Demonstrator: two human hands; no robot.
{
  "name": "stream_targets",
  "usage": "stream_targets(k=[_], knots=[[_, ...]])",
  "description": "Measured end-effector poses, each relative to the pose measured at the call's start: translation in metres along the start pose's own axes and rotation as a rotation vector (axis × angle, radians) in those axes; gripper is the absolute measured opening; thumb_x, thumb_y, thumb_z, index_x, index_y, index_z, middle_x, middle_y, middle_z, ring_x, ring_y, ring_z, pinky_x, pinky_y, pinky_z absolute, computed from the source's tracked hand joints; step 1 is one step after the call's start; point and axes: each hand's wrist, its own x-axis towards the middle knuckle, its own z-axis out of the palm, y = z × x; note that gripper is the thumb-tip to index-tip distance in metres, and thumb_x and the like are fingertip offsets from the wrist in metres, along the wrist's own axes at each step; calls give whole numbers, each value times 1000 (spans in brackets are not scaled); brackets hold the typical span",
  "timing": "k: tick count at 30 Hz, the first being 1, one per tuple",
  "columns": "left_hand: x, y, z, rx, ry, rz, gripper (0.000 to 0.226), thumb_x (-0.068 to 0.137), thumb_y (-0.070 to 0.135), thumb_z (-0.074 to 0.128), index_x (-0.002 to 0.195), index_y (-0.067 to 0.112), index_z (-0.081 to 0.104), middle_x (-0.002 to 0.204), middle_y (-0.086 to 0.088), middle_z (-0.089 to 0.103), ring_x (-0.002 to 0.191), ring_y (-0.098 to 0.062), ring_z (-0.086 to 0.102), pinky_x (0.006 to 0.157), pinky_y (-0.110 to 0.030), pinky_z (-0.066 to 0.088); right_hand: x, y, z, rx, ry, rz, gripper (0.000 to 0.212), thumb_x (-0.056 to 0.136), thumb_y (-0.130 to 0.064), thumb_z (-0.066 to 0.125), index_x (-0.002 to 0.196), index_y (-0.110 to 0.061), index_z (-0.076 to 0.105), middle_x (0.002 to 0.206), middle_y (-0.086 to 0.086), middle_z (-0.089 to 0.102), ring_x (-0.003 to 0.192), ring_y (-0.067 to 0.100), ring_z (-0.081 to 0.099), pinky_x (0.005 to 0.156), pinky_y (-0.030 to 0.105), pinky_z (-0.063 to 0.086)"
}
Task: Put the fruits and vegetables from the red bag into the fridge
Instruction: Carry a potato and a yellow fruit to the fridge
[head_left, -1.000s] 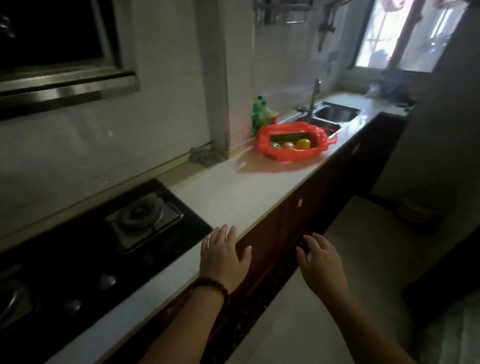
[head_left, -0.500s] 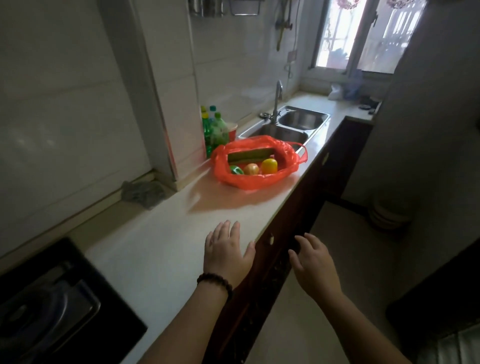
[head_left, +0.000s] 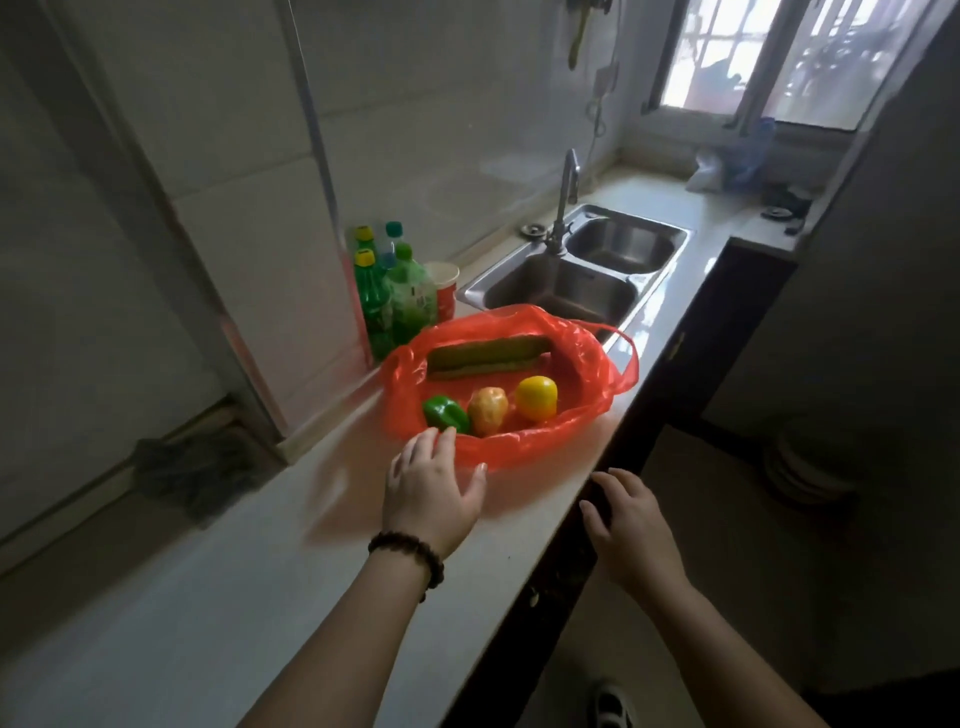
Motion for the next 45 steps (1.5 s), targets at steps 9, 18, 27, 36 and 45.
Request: stream_targets(k=[9,18,27,36,45], knots=[[115,25,52,-44,42,-335,59,92,44,47,141,15,37,143,-4,41,133,-22,34,107,-36,33,196,30,13,-11,-198,-274,48,87,-29,58,133,-18,49,137,3,44,123,22,45,99,36,43],[171,51,91,-12,-44,-471,61,89,42,52,141,16,36,144,-4,38,133,-22,36,108,-36,35,277,28,36,-51,-451,-478,71,81,-51,63,140,-25,35,147,3,31,129,26,38,103,40,41],[219,40,124,95,-321,-468,78,81,44,65,144,17,26,141,-8,38,130,-28,37,106,-39,36,298,39,60,-127,-575,-418,94,71,-45,75,145,-25,20,139,4,36,118,27,48,88,41,50],[216,39,114,-122,-46,-474,79,75,43,73,139,19,34,134,-4,44,121,-23,46,97,-35,45,312,33,40,4,-575,-334,90,70,-48,75,142,-28,25,140,2,38,119,24,49,93,41,49],[171,39,56,-247,391,-666,76,70,42,76,133,19,41,129,-8,45,115,-25,49,90,-32,42,298,-28,16,153,-502,-532,83,68,-44,78,136,-24,33,133,5,47,112,23,53,86,34,46]])
